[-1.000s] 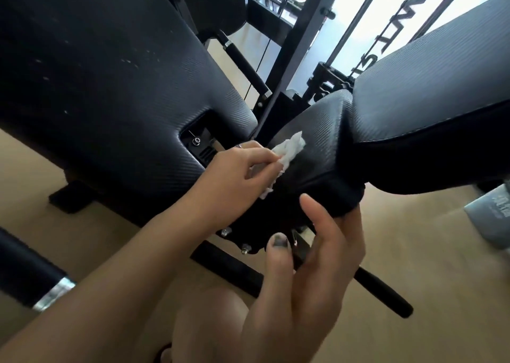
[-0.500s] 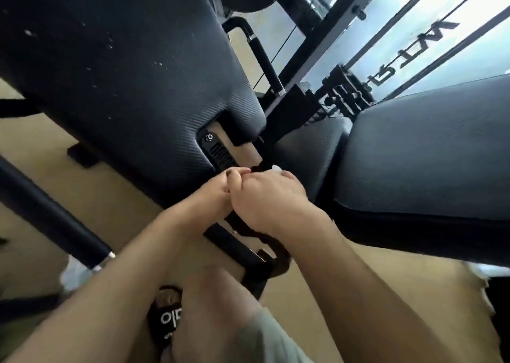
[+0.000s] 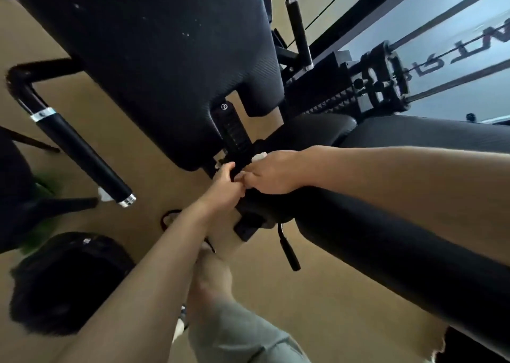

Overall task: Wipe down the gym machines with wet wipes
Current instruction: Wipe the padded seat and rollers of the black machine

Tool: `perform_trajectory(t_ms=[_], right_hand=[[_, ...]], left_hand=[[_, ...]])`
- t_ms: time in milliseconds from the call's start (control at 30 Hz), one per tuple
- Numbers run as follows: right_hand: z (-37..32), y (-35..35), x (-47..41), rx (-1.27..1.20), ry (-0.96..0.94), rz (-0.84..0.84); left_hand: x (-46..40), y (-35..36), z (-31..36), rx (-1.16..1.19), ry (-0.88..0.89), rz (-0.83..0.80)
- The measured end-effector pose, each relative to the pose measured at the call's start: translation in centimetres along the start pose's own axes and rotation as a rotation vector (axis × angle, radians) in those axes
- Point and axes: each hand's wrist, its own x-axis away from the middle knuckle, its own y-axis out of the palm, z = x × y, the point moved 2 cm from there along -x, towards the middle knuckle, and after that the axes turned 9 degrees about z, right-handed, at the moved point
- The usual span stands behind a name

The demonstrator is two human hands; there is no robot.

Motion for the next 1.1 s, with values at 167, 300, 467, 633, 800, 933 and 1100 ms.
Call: perform_trajectory(t_ms=[167,300,467,633,800,933,1100], right_hand=[[5.1,-1.6,-0.1,0.035,-0.099,0.006],[11.6,-3.3,-1.6,0.03,0.085,0.039],[6.0,-0.2,-1.3,-0.116,-0.177,0.016],[5.6,-1.6,-3.7,-0.163,-0.159,-0.046],[7.5,-0.9,-9.3,0.061,-0.107,-0.024],[10.5,-2.3,-9.4,0.083,0.043,0.001],[15.6,-2.9,-10.1,0.296,0.086,0.034]], left_hand=[[-0.9,2.9,0.2,0.045,-0.054,0.167],[0.1,5.1,0.6,-0.074,-0.091,0.229],[-0.8,5.1,0.4,0.006,-0.083,0.333],[-0.8,5.5,-0.4,-0.051,-0.067,0.364],[-0.1,5.6,0.5,-0.169,-0.084,0.367],[-0.1,5.6,0.4,-0.209,-0.089,0.344],[0.0,5.7,0.4,-0.195,-0.122,0.317]])
